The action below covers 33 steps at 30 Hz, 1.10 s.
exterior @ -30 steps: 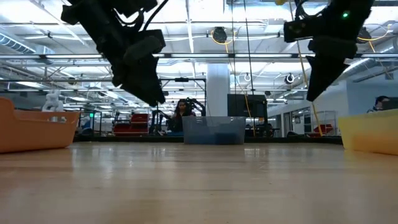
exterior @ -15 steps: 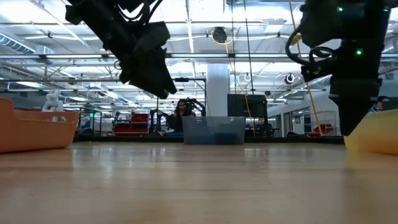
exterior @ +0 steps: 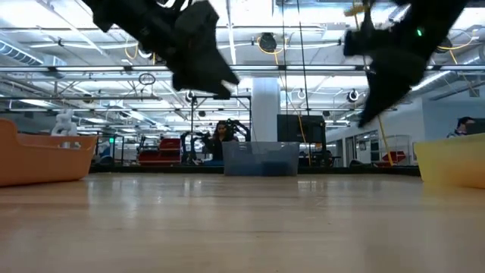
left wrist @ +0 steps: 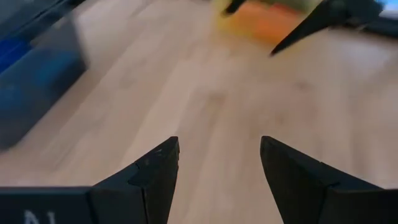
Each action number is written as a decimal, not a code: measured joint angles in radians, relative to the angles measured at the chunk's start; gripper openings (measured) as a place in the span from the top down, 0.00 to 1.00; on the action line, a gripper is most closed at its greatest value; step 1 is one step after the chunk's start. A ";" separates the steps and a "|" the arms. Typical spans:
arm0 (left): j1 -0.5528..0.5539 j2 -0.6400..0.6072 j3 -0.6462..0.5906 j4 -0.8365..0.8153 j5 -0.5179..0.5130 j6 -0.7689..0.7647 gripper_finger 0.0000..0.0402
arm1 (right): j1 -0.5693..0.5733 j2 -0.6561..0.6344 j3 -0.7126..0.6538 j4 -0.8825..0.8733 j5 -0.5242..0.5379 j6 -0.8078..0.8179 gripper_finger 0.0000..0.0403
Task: Sort & place blocks by color
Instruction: Return to Home Position
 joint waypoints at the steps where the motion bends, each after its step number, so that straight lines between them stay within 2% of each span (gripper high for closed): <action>1: 0.010 0.000 0.000 0.032 0.036 0.020 0.44 | 0.000 -0.019 0.000 0.054 0.015 -0.040 0.07; 4: 0.046 0.000 0.000 0.122 0.157 0.053 0.44 | -0.003 -0.074 0.002 0.218 0.054 -0.163 0.07; 7: 0.070 0.000 0.000 0.169 0.238 0.082 0.44 | -0.005 -0.124 -0.020 0.362 0.034 -0.275 0.08; 11: 0.083 -0.035 -0.001 0.181 0.293 0.116 0.47 | 0.006 -0.211 -0.049 0.393 0.015 -0.332 0.16; 15: 0.062 -0.115 -0.022 0.143 0.300 0.163 0.62 | 0.037 -0.330 -0.099 0.403 -0.006 -0.334 0.38; 20: 0.014 -0.257 -0.116 0.157 0.300 0.189 0.93 | 0.077 -0.462 -0.220 0.463 -0.028 -0.310 0.79; 22: 0.000 -0.312 -0.183 0.177 0.299 0.183 0.97 | 0.084 -0.513 -0.278 0.516 -0.062 -0.313 0.93; 23: -0.005 -0.337 -0.217 0.188 0.299 0.173 0.97 | 0.086 -0.537 -0.305 0.549 -0.067 -0.314 0.96; 28: -0.011 -0.481 -0.391 0.282 0.277 0.119 0.99 | 0.088 -0.673 -0.416 0.614 -0.081 -0.345 0.97; 33: -0.007 -0.653 -0.537 0.306 0.242 0.101 0.99 | 0.085 -0.821 -0.508 0.619 -0.080 -0.383 0.99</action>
